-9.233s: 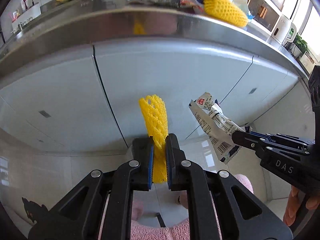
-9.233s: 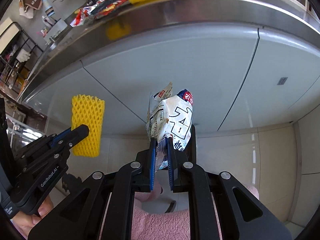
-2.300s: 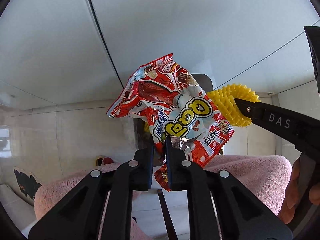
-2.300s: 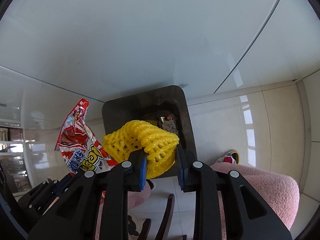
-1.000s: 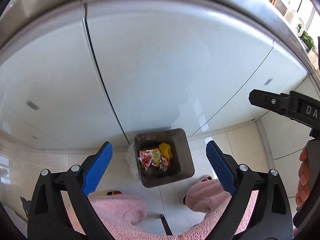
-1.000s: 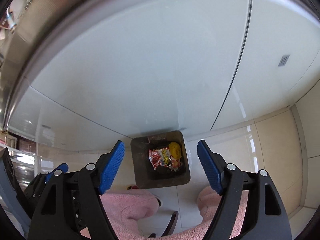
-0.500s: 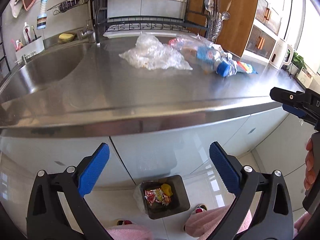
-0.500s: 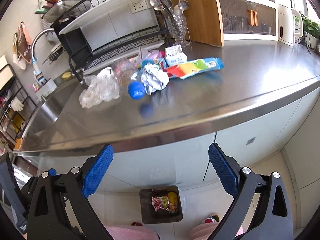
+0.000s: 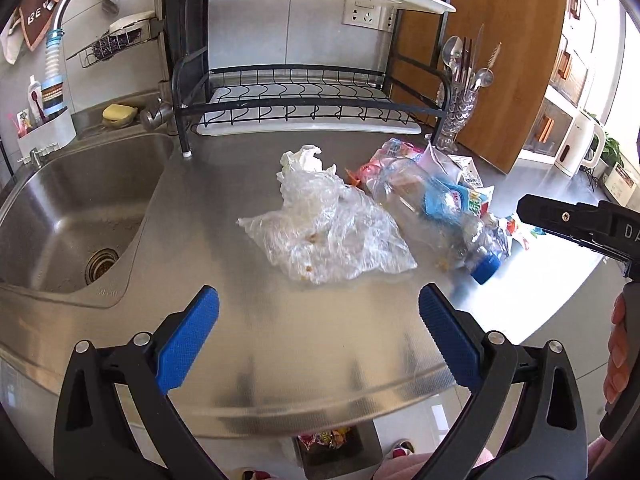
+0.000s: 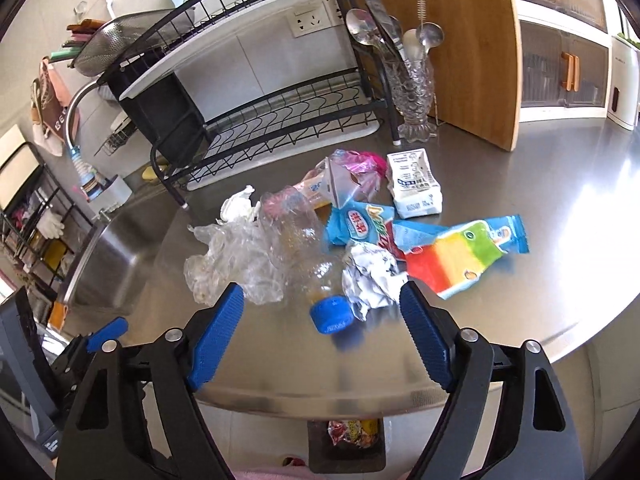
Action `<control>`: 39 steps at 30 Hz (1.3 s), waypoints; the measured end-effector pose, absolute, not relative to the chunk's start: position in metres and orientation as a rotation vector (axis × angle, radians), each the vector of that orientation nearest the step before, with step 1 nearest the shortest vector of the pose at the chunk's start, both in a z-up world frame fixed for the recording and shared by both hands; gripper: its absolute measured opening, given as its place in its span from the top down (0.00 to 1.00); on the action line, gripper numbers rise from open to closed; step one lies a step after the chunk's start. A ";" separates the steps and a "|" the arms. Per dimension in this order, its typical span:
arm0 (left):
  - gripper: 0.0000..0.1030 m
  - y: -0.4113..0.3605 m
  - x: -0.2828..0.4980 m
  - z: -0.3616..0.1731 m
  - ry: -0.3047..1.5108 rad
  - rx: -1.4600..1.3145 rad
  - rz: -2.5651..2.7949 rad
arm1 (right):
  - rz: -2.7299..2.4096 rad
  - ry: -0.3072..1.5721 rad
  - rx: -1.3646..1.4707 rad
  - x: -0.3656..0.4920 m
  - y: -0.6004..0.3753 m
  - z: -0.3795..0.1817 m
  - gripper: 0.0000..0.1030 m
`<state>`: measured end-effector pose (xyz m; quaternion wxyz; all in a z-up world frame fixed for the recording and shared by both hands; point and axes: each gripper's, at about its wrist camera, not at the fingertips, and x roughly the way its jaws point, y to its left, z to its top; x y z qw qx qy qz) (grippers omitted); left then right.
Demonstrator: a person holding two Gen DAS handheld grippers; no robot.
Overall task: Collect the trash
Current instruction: 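Grasp the plastic wrap with the left tool while the right tool grasps the clear bottle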
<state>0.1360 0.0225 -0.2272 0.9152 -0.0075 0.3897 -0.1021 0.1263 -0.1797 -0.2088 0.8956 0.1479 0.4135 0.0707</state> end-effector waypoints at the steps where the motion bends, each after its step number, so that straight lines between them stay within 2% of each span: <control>1: 0.08 0.023 0.144 -0.229 0.811 -0.020 -0.210 | 0.153 0.867 0.303 0.135 -0.177 -0.209 0.28; 5: 0.08 0.026 0.173 -0.238 0.847 -0.034 -0.211 | 0.188 0.926 0.276 0.165 -0.162 -0.216 0.33; 20: 0.09 0.023 0.227 -0.283 0.938 -0.009 -0.219 | 0.187 1.063 0.190 0.212 -0.141 -0.260 0.34; 23: 0.13 0.019 0.229 -0.283 0.928 0.014 -0.219 | 0.201 1.069 0.176 0.215 -0.136 -0.263 0.38; 26: 0.23 0.012 0.229 -0.284 0.907 0.056 -0.203 | 0.203 1.069 0.158 0.216 -0.130 -0.264 0.39; 29: 0.41 0.006 0.227 -0.283 0.885 0.090 -0.198 | 0.208 1.070 0.153 0.219 -0.127 -0.265 0.39; 31: 0.65 0.003 0.225 -0.281 0.878 0.098 -0.199 | 0.211 1.070 0.155 0.219 -0.125 -0.266 0.39; 32: 0.71 0.003 0.225 -0.280 0.879 0.097 -0.202 | 0.214 1.072 0.167 0.219 -0.126 -0.267 0.39; 33: 0.83 0.003 0.225 -0.280 0.882 0.090 -0.207 | 0.217 1.075 0.184 0.220 -0.128 -0.267 0.39; 34: 0.90 0.004 0.225 -0.280 0.887 0.079 -0.210 | 0.219 1.077 0.197 0.220 -0.129 -0.267 0.39; 39: 0.95 0.012 0.218 -0.277 0.895 0.042 -0.224 | 0.228 1.089 0.229 0.218 -0.130 -0.267 0.40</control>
